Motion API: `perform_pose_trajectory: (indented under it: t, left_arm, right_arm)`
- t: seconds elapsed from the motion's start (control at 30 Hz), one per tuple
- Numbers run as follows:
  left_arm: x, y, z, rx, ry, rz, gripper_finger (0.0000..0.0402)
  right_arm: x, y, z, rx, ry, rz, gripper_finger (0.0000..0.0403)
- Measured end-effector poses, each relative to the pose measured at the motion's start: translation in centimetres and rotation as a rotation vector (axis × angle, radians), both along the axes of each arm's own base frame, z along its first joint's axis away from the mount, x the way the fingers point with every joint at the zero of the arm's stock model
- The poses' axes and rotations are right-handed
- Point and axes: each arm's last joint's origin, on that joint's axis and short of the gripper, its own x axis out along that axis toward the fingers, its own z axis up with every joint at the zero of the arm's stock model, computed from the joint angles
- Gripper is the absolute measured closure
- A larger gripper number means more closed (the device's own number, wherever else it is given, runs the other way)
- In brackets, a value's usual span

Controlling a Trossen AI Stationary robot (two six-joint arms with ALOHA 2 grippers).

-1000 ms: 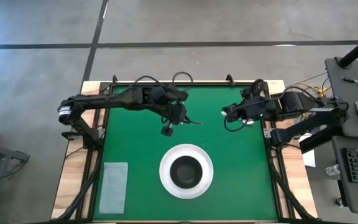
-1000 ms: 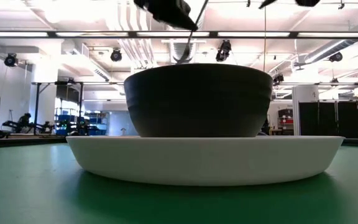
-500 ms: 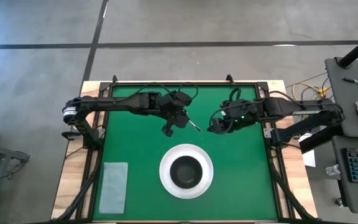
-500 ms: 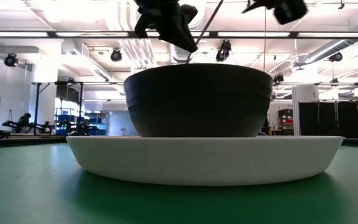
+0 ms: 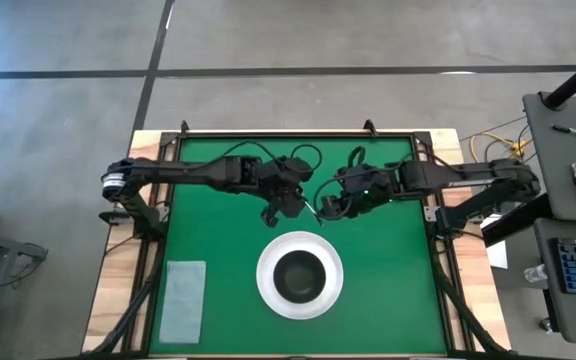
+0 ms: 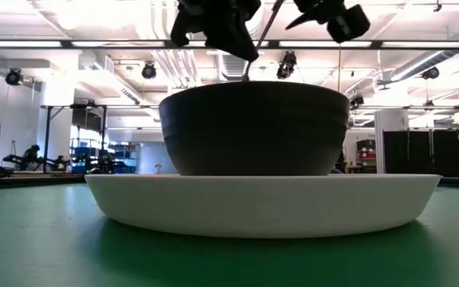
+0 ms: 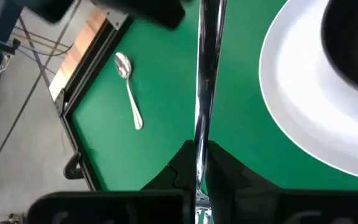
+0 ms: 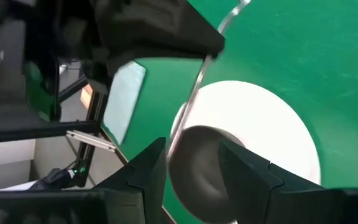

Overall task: Set table place
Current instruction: Put the fork beside the white plate on the table

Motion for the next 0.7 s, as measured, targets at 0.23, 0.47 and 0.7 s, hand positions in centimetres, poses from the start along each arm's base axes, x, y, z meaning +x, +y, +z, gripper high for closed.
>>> perform_pose_trajectory:
  t: [0.23,0.47,0.7]
  left_arm:
    - [0.1,-0.8,0.0,0.005,-0.002,-0.021,0.0401]
    - [0.1,-0.8,0.0,0.062,-0.011,-0.027,0.0401]
    - [0.1,-0.9,0.0,0.068,-0.007,-0.027,0.0401]
  right_arm:
    - [1.1,0.1,-0.5,-0.015,-0.025,0.021,0.0264]
    - [1.6,0.2,-1.1,0.005,-0.003,0.049,0.0264]
    - [1.6,0.2,-1.1,-0.002,-0.004,0.059,0.0268]
